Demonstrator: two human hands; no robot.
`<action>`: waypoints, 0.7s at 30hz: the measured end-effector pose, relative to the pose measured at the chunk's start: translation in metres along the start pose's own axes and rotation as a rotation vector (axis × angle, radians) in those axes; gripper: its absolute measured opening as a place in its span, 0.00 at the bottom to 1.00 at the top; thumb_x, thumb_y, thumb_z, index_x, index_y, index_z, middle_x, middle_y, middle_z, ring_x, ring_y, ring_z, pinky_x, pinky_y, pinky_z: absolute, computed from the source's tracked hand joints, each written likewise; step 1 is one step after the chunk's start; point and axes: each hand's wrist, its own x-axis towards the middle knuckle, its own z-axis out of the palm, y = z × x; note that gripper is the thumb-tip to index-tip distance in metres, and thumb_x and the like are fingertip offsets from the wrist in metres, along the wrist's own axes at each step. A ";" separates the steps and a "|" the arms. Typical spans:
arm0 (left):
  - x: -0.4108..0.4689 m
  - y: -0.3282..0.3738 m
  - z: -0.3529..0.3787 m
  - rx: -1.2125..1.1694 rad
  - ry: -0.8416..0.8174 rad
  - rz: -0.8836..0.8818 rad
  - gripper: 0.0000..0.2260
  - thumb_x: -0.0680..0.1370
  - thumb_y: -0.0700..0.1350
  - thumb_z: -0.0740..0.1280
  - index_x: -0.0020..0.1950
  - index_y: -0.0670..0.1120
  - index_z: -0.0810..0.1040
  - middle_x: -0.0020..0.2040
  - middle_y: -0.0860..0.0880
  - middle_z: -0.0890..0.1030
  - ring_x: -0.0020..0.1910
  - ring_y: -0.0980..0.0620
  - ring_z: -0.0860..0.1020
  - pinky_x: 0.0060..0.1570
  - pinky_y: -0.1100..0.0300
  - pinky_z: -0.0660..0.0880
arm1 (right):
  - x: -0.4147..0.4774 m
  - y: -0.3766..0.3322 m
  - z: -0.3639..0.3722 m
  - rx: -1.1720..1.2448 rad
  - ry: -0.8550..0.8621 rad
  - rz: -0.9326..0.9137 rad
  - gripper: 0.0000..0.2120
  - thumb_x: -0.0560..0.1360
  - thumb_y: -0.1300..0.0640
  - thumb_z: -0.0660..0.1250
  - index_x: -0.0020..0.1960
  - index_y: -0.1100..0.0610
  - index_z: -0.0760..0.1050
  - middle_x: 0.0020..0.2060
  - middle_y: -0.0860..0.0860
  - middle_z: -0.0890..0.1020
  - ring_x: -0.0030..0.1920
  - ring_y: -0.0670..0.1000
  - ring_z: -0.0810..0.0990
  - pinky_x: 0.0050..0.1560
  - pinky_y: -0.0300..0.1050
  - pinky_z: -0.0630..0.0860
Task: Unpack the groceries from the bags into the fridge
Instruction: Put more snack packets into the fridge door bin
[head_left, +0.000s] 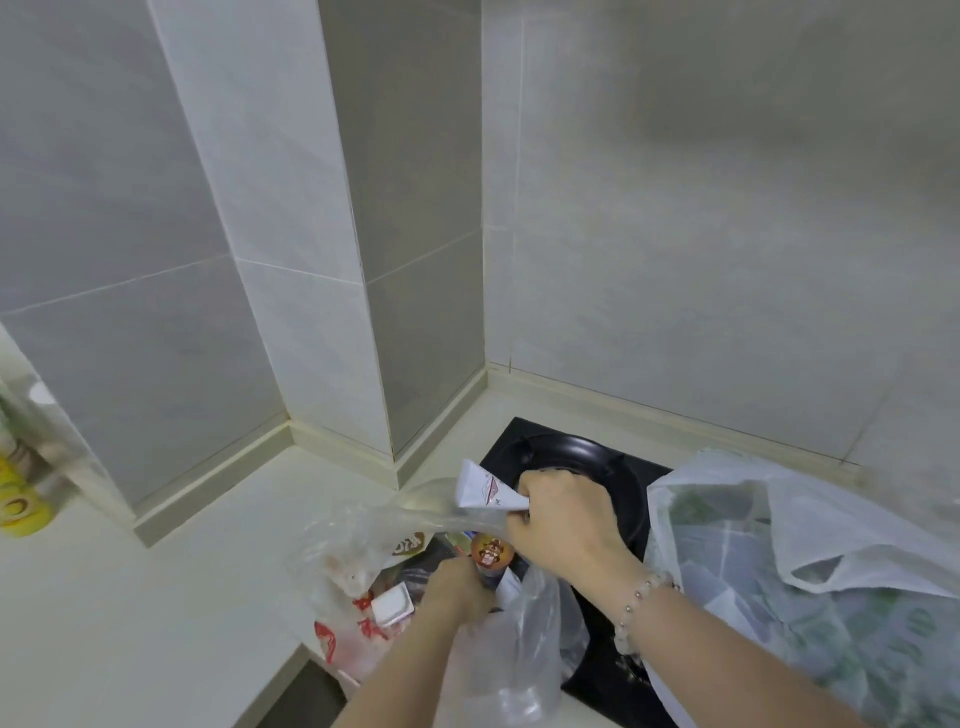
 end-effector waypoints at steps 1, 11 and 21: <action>0.000 0.006 0.008 0.001 -0.018 -0.011 0.14 0.78 0.47 0.60 0.58 0.43 0.77 0.59 0.44 0.79 0.58 0.45 0.76 0.54 0.59 0.71 | -0.004 0.002 -0.001 0.000 -0.011 -0.006 0.10 0.74 0.53 0.60 0.37 0.53 0.63 0.37 0.48 0.72 0.37 0.50 0.71 0.36 0.43 0.67; 0.003 0.009 0.034 0.061 -0.114 -0.221 0.19 0.76 0.46 0.63 0.66 0.42 0.72 0.63 0.46 0.76 0.62 0.47 0.74 0.59 0.59 0.71 | -0.015 0.018 0.005 -0.022 -0.092 -0.054 0.11 0.75 0.54 0.59 0.35 0.52 0.61 0.33 0.47 0.68 0.37 0.51 0.71 0.29 0.39 0.60; -0.025 -0.014 -0.017 0.217 0.254 -0.135 0.18 0.79 0.48 0.59 0.67 0.44 0.66 0.65 0.45 0.69 0.63 0.46 0.72 0.57 0.54 0.71 | -0.003 -0.001 0.005 -0.048 -0.085 -0.096 0.13 0.76 0.53 0.59 0.35 0.52 0.59 0.34 0.48 0.69 0.38 0.51 0.69 0.27 0.39 0.57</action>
